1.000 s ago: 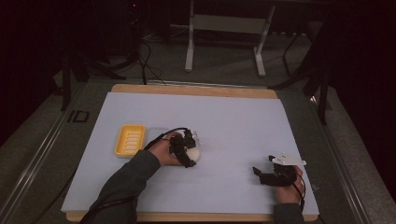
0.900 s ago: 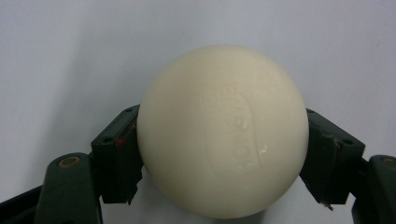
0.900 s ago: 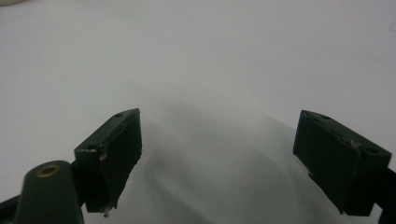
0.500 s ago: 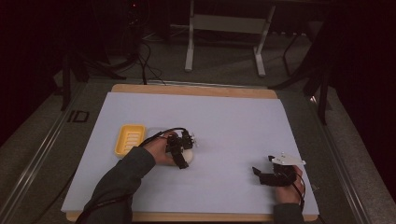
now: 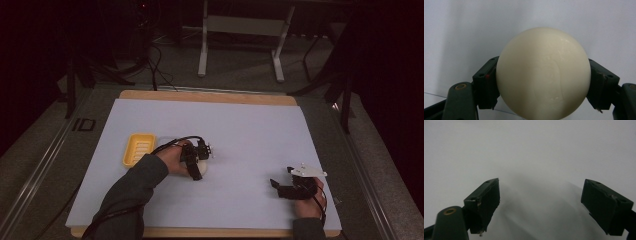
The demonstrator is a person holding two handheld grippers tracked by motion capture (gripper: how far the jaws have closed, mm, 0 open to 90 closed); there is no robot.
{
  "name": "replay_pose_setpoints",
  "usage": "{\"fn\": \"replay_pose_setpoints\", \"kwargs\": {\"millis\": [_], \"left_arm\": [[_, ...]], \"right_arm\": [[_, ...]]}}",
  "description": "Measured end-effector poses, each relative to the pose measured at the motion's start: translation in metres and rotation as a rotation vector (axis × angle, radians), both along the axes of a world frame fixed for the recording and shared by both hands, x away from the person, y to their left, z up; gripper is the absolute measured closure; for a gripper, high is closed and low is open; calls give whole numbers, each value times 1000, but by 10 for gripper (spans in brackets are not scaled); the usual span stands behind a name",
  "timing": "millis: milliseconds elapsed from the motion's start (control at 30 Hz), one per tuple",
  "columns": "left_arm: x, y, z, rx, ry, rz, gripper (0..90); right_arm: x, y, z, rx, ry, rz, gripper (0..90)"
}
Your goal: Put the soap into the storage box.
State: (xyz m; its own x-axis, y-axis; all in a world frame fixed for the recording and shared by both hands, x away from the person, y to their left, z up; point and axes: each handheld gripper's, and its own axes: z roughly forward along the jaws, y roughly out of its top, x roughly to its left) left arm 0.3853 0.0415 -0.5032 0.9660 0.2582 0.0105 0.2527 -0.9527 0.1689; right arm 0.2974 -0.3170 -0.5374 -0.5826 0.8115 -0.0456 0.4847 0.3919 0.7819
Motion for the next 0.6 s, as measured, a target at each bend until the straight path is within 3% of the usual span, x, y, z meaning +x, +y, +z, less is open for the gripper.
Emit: {"fn": "replay_pose_setpoints", "kwargs": {"millis": [333,600], "left_arm": [[0,-4,2,32,-11,-11,256],[1,2,11,17,-16,5,255]], "right_arm": [[0,0,0,2,-1,1,154],[0,0,0,1,-1,2,154]]}}
